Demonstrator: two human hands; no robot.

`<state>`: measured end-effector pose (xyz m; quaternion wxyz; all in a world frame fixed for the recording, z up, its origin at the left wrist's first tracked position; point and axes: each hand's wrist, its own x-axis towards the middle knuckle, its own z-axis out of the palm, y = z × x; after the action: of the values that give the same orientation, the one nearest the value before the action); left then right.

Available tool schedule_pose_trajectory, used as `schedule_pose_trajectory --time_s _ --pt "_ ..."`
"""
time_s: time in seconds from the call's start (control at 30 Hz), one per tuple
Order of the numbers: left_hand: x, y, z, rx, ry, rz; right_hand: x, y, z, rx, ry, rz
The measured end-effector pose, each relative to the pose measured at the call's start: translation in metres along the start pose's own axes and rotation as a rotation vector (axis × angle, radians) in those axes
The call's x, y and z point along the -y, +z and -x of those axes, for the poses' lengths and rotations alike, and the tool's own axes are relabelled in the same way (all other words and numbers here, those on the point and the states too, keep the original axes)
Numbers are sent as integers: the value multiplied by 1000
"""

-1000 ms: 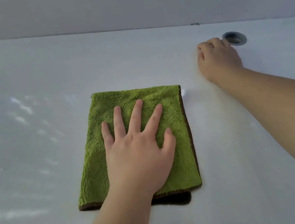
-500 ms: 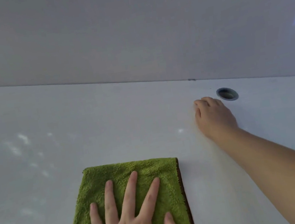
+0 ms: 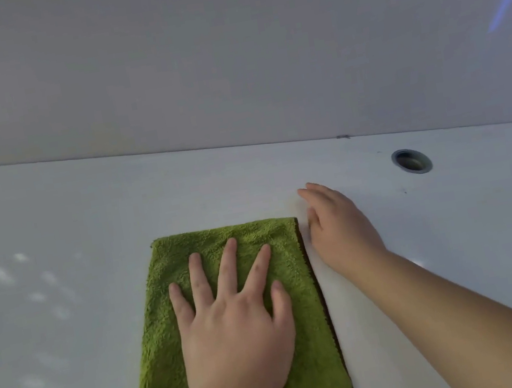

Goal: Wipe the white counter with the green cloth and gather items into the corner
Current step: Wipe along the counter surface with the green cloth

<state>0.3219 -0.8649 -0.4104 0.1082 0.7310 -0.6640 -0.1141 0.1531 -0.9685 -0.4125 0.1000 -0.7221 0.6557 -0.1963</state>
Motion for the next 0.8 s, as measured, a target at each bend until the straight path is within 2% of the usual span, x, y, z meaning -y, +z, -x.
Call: schedule_pose_trajectory --time_s 0.17,0.37,0.63,0.8 --pt "11 0 -49 15 19 13 1 8 2 10 19 152" --pt "16 2 -109 31 80 -35 2 7 1 -42 21 166" --pt "8 4 -174 46 174 -104 7 7 -5 -64 130 160" --pt "-2 3 -207 51 193 -125 9 7 -4 -72 114 205"
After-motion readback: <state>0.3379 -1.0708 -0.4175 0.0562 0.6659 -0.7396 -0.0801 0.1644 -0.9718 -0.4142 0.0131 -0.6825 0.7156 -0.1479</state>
